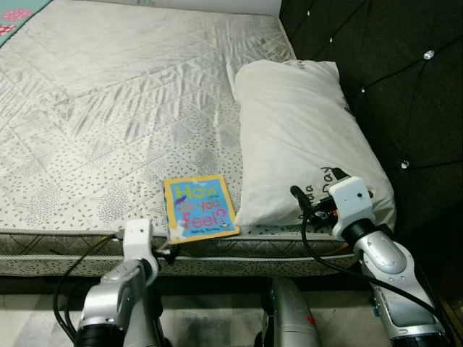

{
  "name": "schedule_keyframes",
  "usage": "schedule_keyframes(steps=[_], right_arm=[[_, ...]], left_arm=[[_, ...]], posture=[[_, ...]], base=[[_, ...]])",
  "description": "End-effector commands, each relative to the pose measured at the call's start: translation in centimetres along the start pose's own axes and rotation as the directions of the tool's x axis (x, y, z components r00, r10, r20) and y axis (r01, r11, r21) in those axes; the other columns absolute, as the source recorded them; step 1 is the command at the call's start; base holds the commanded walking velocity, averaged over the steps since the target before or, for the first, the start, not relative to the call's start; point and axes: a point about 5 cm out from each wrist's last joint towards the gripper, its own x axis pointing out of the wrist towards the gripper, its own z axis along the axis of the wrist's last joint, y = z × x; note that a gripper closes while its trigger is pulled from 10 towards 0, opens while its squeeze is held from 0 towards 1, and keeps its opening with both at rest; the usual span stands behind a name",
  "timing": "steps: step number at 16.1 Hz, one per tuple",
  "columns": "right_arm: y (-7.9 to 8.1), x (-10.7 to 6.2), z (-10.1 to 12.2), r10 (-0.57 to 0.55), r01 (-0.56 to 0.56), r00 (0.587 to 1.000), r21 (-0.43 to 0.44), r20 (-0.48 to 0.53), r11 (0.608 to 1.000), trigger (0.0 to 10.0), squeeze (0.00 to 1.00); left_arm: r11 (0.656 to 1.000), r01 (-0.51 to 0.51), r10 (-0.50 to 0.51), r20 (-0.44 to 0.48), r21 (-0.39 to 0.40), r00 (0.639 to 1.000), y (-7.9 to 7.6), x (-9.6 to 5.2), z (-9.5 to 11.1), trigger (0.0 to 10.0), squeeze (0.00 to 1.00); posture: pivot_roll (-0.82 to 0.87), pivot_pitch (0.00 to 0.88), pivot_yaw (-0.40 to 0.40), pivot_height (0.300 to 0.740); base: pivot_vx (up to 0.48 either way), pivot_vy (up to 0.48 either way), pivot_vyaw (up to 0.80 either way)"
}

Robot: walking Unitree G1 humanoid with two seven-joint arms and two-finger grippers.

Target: Clean up the room

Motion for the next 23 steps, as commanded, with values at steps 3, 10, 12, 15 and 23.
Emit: schedule_keyframes(steps=[3,10,12,15,23], right_arm=[[-0.4,-0.2,0.4,-0.008,0.008,1.000,-0.004,0.007,1.000,10.0,0.00],[-0.6,-0.4,0.2,-0.018,0.018,1.000,-0.006,0.002,1.000,10.0,0.00],[-0.6,-0.5,0.2,-0.020,0.020,1.000,-0.006,0.001,1.000,10.0,0.00],[-0.7,-0.5,0.1,-0.023,0.023,1.000,-0.007,-0.002,1.000,10.0,0.00],[-0.7,-0.3,0.4,-0.041,0.041,0.999,0.012,0.009,0.999,10.0,0.00]], left_arm=[[1.000,-0.025,0.025,0.021,0.005,0.999,0.7,0.7,0.7,10.0,0.45],[0.994,-0.108,0.108,0.077,-0.004,0.991,3.3,1.0,2.6,10.0,0.44],[0.992,-0.130,0.130,0.090,-0.006,0.987,3.9,1.0,3.1,10.0,0.44],[0.988,-0.155,0.155,0.094,-0.012,0.983,4.8,1.1,3.4,10.0,0.44],[0.980,-0.194,0.198,0.177,-0.035,0.964,5.1,0.7,4.3,10.0,0.45]], posture=[[-0.25,0.102,-0.082,0.572],[-0.25,0.098,-0.075,0.572],[-0.25,0.097,-0.074,0.572],[-0.26,0.096,-0.072,0.572],[-0.26,0.084,-0.066,0.572]], base=[[0.000,0.000,0.00],[0.000,0.000,0.00],[0.000,0.000,0.00],[0.000,0.000,0.00],[0.000,0.000,0.00]])
